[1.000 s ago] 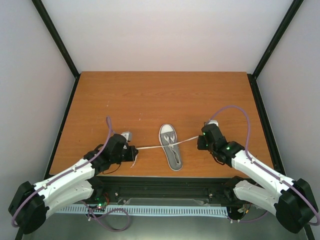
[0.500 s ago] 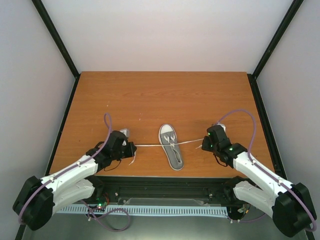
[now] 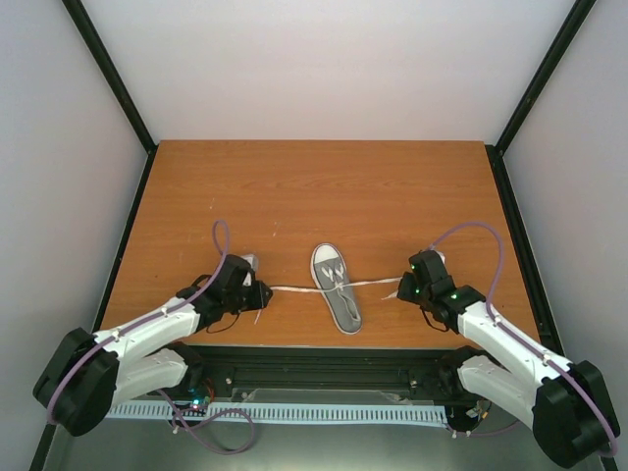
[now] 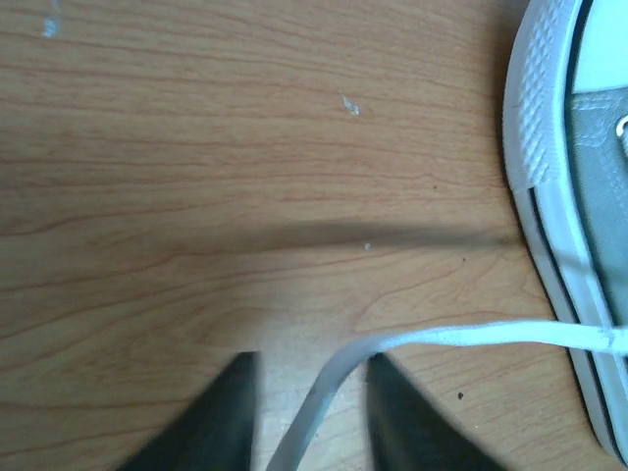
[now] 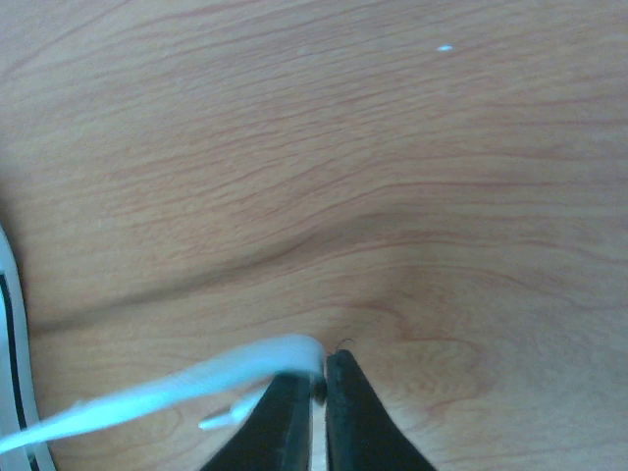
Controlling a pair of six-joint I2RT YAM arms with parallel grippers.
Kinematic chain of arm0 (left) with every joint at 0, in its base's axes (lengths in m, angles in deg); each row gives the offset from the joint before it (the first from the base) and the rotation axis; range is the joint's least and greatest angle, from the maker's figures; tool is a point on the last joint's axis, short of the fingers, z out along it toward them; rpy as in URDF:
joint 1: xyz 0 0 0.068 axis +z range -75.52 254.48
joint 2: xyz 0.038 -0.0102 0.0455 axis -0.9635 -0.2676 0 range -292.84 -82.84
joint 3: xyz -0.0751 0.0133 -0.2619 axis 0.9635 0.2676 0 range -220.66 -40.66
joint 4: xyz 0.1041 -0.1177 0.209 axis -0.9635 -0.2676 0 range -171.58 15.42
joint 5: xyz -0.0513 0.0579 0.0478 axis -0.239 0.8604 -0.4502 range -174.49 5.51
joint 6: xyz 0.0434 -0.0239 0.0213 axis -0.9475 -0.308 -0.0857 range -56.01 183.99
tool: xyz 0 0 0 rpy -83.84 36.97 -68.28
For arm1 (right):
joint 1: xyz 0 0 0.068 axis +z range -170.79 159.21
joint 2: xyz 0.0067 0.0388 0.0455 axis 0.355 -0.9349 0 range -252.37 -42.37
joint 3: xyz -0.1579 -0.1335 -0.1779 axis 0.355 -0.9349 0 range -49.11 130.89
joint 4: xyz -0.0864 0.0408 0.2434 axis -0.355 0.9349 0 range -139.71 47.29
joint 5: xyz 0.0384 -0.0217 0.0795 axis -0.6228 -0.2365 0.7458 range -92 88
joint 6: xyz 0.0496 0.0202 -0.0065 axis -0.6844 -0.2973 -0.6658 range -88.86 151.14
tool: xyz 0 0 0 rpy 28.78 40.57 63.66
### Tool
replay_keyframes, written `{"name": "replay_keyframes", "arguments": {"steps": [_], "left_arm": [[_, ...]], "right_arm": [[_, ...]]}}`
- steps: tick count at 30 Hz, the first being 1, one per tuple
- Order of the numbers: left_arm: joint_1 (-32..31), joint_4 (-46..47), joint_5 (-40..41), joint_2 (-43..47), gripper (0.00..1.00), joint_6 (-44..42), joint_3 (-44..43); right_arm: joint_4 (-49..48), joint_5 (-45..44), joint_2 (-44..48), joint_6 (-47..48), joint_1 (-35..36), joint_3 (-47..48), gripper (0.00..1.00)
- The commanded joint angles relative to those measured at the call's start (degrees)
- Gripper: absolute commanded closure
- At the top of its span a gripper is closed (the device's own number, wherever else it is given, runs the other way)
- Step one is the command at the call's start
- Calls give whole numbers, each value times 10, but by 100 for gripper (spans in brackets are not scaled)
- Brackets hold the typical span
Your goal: Tie the shoes
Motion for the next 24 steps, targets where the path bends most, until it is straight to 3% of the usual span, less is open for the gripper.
{"name": "replay_keyframes", "arguments": {"steps": [1, 2, 3, 5, 10, 12, 16, 24], "left_arm": [[7, -67, 35, 5, 35, -57, -46], [7, -82, 47, 4, 24, -62, -56], [7, -93, 54, 6, 18, -66, -62], [7, -97, 50, 17, 11, -67, -71], [6, -26, -25, 38, 9, -53, -78], [6, 23, -62, 18, 10, -48, -83], [6, 93, -120, -51, 12, -42, -100], [2, 154, -137, -151, 13, -70, -125]], "right_arm": [[19, -24, 24, -16, -10, 4, 81], [22, -23, 29, -17, -9, 4, 72], [24, -23, 34, -17, -9, 6, 56], [32, -26, 47, -18, -9, 7, 39], [14, 25, 84, 17, -9, 9, 21], [-33, 121, 98, 54, -8, 3, 14], [-93, 252, 69, 93, 24, 11, 14], [-119, 253, -43, 106, 149, 43, 20]]}}
